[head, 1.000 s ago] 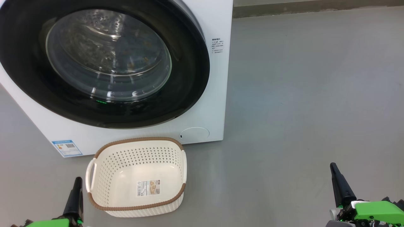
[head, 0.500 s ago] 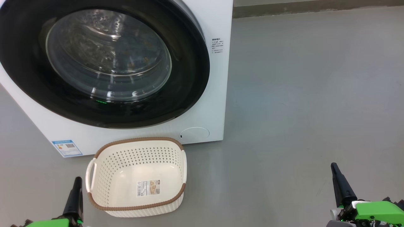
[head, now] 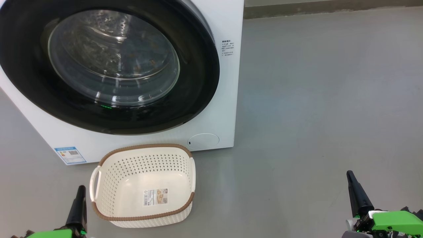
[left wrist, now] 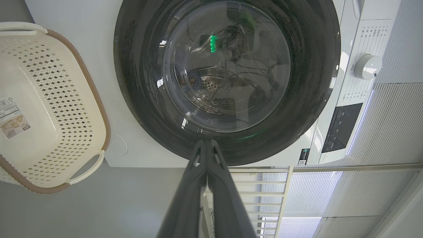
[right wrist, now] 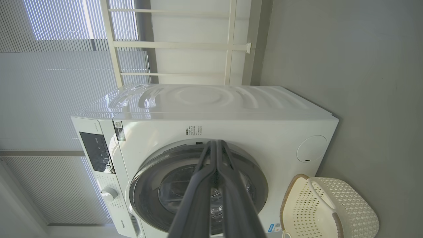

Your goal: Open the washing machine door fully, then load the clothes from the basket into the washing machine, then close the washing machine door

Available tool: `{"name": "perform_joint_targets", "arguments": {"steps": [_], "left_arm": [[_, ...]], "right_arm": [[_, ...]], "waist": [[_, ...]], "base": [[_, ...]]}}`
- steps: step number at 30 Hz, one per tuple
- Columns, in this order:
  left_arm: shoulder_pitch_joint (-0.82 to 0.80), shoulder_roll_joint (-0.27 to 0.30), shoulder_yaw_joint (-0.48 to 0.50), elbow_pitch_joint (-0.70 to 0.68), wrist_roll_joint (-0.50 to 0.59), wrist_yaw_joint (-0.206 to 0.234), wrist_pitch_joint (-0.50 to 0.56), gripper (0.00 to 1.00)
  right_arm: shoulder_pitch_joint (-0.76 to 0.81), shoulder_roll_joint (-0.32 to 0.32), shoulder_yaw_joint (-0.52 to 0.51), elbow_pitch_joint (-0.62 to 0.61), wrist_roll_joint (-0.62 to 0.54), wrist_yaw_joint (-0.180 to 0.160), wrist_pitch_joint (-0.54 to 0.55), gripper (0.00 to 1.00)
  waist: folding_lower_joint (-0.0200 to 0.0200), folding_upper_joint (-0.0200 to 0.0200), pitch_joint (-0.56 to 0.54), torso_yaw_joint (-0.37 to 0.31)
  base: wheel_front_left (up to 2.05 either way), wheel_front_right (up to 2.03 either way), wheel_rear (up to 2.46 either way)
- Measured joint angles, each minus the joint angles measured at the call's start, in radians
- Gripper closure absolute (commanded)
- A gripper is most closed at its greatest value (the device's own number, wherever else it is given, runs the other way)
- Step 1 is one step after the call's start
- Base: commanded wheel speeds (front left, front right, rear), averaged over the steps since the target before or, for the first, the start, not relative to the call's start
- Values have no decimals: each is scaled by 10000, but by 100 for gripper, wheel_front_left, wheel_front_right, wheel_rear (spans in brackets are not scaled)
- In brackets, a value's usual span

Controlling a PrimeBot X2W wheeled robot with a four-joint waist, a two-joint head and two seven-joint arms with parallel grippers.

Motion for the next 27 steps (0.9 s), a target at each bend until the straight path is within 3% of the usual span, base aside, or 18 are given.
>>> {"name": "perform_joint_targets", "arguments": {"steps": [27], "left_arm": [[0, 0, 12, 0, 0, 0, 0, 100]], "right_arm": [[0, 2, -6, 0, 0, 0, 10, 100]], "waist": [[-1, 0, 0, 0]], "base": [[0, 0, 0]]}}
